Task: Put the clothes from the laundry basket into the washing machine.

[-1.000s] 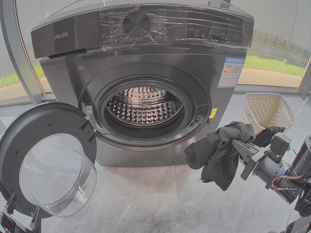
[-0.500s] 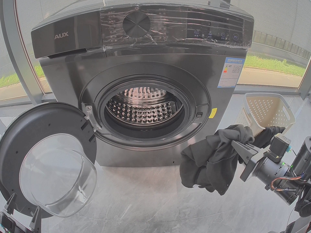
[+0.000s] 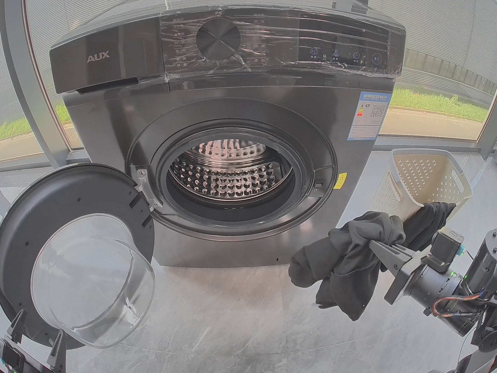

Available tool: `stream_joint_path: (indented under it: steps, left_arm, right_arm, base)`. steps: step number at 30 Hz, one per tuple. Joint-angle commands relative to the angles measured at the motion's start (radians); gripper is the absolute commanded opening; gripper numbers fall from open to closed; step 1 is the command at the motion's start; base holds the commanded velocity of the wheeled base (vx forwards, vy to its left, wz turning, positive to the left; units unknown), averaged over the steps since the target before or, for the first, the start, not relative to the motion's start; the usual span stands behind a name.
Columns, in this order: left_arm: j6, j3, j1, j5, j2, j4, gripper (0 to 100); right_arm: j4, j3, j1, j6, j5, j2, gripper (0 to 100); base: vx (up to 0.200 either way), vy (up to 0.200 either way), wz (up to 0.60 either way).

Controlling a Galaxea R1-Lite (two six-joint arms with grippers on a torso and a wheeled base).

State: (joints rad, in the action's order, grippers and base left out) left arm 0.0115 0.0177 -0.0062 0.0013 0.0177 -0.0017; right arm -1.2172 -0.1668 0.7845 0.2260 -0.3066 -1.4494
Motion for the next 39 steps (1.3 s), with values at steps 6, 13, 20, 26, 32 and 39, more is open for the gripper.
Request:
stream_joint_path:
  steps: [6,13,20,26,32,39]
  left_arm:
    - [0.001,-0.015,0.000,0.000,-0.018,0.000,100]
    - [-0.005,-0.015,0.002,0.000,-0.018,-0.001,100]
    - [-0.022,-0.016,0.002,0.008,-0.018,-0.001,100]
    - [-0.025,-0.016,0.003,0.006,-0.018,-0.001,100]
    - [-0.047,-0.018,0.005,0.003,-0.018,-0.004,100]
    - [0.022,0.211,-0.005,-0.170,0.042,-0.024,100]
  right_arm:
    - [-0.002,0.021,0.015,-0.002,0.003,0.003,0]
    - [-0.016,0.006,0.062,-0.002,0.024,-0.036,0]
    - [-0.018,-0.031,0.095,0.003,0.044,-0.052,0]
    - [-0.019,-0.054,0.118,0.004,0.057,-0.054,0]
    - [-0.036,-0.114,0.144,0.006,0.064,-0.082,0]
    - [-0.074,-0.180,0.171,0.004,0.049,-0.189,0]
  base:
    - [0.000,0.000,0.00]
    - [0.000,-0.171,0.00]
    - [0.000,0.000,0.00]
    - [0.000,0.000,0.00]
    - [0.000,0.000,0.00]
    - [0.000,0.000,0.00]
